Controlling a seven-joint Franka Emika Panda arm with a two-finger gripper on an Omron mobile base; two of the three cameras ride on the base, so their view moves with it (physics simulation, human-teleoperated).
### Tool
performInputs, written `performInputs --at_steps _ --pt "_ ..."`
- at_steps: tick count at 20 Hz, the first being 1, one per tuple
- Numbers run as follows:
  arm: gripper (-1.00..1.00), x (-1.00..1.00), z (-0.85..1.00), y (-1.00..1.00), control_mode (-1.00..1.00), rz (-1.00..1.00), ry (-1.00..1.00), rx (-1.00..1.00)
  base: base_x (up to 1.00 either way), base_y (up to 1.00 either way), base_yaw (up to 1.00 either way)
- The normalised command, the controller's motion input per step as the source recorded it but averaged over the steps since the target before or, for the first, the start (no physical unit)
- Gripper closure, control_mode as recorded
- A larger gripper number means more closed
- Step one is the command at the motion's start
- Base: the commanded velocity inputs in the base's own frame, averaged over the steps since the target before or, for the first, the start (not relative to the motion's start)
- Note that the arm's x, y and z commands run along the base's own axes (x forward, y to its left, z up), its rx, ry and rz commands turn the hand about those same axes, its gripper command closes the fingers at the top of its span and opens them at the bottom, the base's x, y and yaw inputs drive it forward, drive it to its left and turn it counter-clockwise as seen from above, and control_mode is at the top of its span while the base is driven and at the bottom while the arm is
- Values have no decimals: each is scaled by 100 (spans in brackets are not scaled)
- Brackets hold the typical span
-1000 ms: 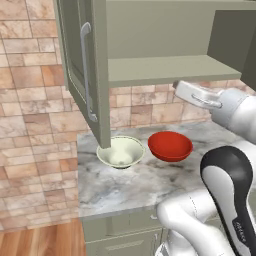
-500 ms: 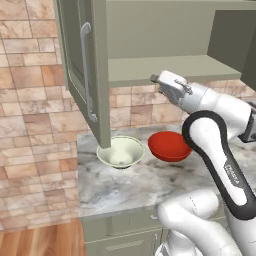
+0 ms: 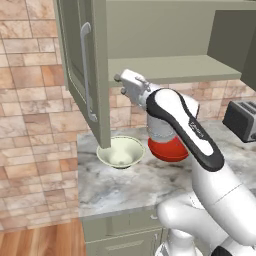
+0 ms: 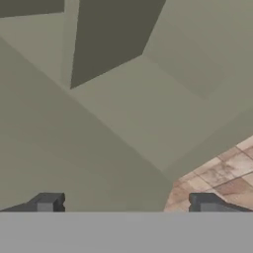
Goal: Open the cabinet. Pick the bowls from the counter and place them in the cabinet. Then close the cabinet.
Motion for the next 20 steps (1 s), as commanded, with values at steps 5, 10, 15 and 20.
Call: performInputs --at_steps 5,10,15,20 --pt "-100 52 0 86 -100 5 11 0 0 0 0" --pt "-100 36 0 93 -100 10 13 -1 0 0 0" --pt "-100 9 0 100 -100 18 9 -11 0 0 0" --pt "-100 20 1 48 -100 15 2 -6 0 0 0"
